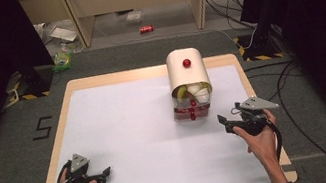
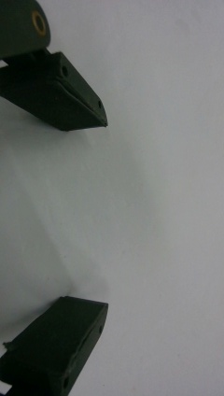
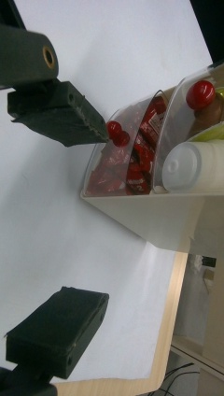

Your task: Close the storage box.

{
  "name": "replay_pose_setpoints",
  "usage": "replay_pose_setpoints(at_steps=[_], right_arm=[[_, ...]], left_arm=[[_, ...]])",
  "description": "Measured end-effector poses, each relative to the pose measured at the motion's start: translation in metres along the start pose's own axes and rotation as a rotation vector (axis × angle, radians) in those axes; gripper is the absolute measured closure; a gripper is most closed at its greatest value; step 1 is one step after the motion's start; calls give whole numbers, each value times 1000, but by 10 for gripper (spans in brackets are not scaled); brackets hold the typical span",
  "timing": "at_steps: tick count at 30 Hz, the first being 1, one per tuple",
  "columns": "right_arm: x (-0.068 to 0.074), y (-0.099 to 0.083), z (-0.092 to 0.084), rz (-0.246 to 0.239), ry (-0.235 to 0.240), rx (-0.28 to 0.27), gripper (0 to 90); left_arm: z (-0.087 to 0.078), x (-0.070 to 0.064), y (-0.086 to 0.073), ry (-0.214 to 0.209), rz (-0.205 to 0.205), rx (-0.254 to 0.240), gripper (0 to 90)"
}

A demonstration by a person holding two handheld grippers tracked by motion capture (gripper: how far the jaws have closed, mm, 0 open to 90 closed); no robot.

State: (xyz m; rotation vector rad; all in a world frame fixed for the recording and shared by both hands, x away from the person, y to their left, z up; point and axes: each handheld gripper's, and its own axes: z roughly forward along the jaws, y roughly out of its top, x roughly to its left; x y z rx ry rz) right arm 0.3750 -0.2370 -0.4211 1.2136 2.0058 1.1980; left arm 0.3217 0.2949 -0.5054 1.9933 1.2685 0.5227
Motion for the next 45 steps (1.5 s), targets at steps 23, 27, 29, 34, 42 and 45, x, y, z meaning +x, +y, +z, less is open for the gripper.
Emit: replay_pose_setpoints(at_steps=[23, 27, 29, 34, 42, 45], right_arm=[[6, -15, -15, -5, 2, 10, 195], [5, -19, -17, -4, 0, 17, 195], [4, -21, -17, -5, -1, 23, 195], [3, -26, -20, -1, -5, 30, 195], [3, -33, -24, -6, -9, 33, 195], [4, -36, -25, -3, -10, 38, 194]], left_arm=[[0, 0, 0, 1, 0, 0, 91], [0, 0, 0, 0, 0, 0, 91], [0, 0, 0, 1, 1, 0, 92], [0, 0, 0, 1, 0, 0, 91], [0, 0, 0, 1, 0, 0, 92], [0, 0, 0, 1, 0, 0, 91]])
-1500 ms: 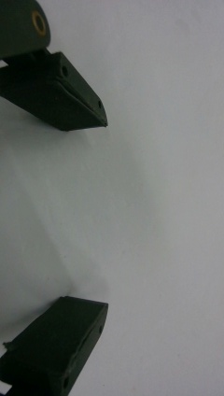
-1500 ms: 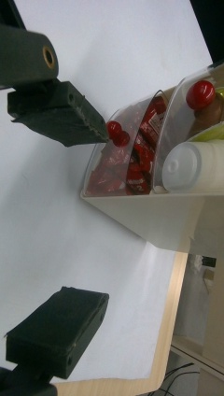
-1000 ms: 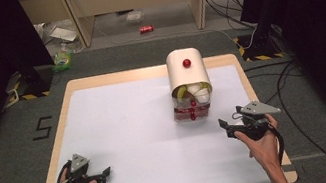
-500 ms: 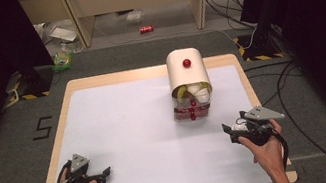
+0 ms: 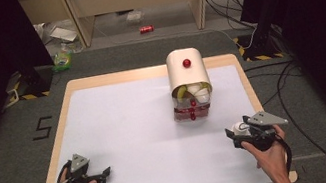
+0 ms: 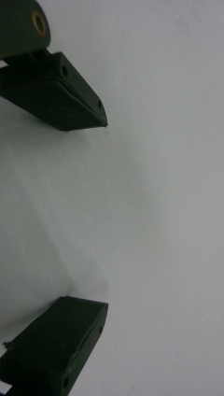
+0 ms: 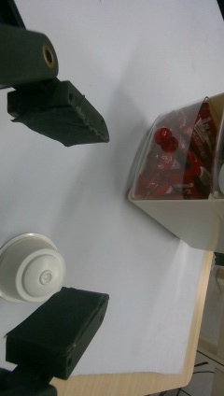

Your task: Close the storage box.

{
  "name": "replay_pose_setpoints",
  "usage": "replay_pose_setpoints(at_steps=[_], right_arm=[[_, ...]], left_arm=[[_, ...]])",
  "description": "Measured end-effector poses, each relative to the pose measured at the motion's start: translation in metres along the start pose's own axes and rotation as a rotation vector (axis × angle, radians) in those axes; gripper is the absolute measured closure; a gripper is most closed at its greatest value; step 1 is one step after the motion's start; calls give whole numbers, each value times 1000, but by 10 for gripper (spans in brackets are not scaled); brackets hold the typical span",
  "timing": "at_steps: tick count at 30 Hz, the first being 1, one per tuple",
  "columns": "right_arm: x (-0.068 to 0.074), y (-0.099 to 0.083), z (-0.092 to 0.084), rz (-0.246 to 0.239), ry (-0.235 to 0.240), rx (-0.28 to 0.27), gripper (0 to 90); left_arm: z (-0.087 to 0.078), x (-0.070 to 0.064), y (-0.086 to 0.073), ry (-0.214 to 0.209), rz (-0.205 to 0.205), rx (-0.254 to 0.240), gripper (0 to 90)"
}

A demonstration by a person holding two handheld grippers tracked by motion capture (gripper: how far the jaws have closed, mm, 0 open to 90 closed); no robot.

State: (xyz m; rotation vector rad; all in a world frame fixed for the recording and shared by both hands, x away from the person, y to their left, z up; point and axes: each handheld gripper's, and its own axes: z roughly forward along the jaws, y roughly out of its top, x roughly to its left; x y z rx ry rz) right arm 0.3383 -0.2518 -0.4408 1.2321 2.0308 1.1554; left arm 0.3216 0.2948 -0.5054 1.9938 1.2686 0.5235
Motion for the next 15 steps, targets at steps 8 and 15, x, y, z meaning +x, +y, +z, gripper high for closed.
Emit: replay_pose_setpoints(at_steps=[8, 15], right_arm=[[1, -8, -2, 1, 1, 18, 171], [3, -17, -5, 3, -5, 34, 162]], left_arm=[[0, 0, 0, 0, 0, 0, 91], [0, 0, 0, 0, 1, 0, 91]])
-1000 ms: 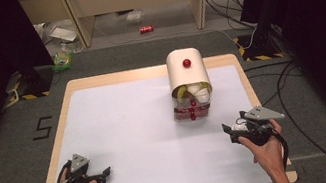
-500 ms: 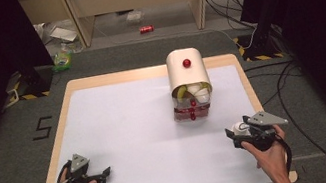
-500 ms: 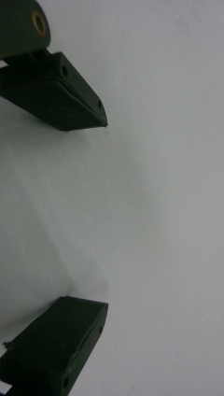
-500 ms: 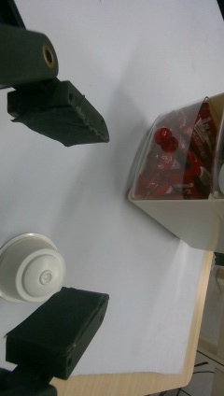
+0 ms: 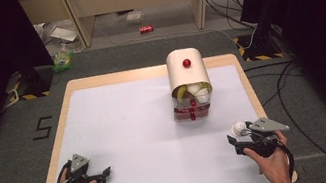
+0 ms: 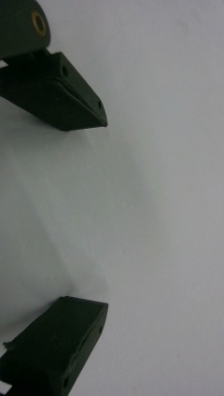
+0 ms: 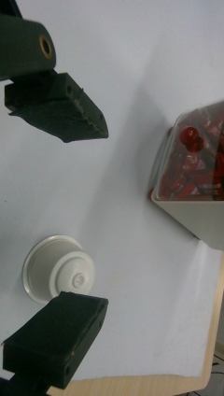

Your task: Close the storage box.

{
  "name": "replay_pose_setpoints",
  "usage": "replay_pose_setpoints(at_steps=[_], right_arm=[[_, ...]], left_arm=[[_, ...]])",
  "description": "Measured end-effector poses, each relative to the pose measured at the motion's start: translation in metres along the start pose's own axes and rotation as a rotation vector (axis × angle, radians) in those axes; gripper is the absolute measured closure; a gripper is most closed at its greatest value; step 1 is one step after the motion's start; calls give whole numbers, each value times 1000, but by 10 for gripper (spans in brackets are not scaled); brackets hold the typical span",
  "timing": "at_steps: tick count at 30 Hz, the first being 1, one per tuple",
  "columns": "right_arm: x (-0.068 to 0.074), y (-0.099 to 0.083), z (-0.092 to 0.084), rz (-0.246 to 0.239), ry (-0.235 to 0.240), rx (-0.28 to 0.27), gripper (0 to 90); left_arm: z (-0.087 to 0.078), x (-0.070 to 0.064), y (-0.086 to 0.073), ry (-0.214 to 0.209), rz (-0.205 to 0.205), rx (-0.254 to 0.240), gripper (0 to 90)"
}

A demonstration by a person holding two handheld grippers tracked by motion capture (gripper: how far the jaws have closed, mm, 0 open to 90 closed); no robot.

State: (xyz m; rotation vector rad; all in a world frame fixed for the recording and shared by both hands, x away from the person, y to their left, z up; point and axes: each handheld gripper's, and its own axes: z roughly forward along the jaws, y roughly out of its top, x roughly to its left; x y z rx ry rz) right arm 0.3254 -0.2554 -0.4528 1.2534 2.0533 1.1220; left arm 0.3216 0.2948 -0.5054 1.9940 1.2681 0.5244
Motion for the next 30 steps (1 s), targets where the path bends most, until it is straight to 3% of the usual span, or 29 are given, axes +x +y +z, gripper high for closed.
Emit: replay_pose_setpoints(at_steps=[30], right_arm=[[5, -30, -9, -12, 8, 75, 162]], left_arm=[[0, 0, 0, 1, 0, 0, 91]])
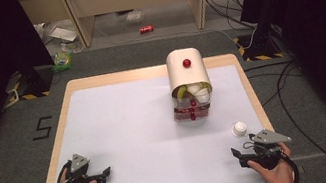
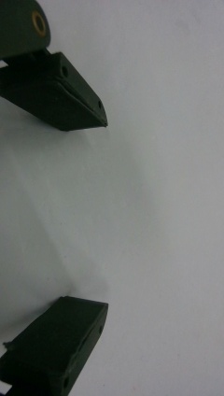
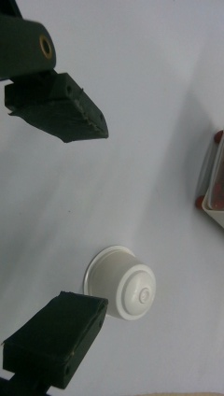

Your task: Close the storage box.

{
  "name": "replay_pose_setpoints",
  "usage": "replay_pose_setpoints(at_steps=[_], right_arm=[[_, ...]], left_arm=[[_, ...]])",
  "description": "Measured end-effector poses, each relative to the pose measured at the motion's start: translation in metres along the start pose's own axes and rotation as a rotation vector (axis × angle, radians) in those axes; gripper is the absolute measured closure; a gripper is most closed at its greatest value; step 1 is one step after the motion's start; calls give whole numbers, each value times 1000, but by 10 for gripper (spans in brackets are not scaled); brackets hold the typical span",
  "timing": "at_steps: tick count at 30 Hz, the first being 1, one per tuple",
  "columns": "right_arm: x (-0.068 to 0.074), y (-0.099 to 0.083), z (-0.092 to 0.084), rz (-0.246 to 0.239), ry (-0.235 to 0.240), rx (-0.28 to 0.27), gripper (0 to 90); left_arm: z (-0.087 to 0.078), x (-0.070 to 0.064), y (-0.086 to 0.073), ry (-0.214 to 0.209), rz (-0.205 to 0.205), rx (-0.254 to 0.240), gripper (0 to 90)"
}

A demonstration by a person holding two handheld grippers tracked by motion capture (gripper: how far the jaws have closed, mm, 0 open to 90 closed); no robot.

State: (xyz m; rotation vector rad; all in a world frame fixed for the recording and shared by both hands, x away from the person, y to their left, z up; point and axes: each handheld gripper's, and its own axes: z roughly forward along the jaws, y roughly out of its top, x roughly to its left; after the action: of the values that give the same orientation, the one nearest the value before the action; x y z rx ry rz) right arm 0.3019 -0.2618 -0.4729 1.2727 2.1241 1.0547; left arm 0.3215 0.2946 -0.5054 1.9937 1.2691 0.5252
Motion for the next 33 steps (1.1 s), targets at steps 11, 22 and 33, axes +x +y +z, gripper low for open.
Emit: replay_pose_setpoints(at_steps=[11, 22, 33], right_arm=[[1, -8, 0, -6, 7, 48, 160], [1, -15, 1, -16, 17, 102, 157], [4, -21, 4, -32, 18, 148, 153]], left_arm=[[0, 0, 0, 0, 0, 0, 91], [0, 0, 0, 0, 0, 0, 91], [0, 0, 0, 0, 0, 0, 91]])
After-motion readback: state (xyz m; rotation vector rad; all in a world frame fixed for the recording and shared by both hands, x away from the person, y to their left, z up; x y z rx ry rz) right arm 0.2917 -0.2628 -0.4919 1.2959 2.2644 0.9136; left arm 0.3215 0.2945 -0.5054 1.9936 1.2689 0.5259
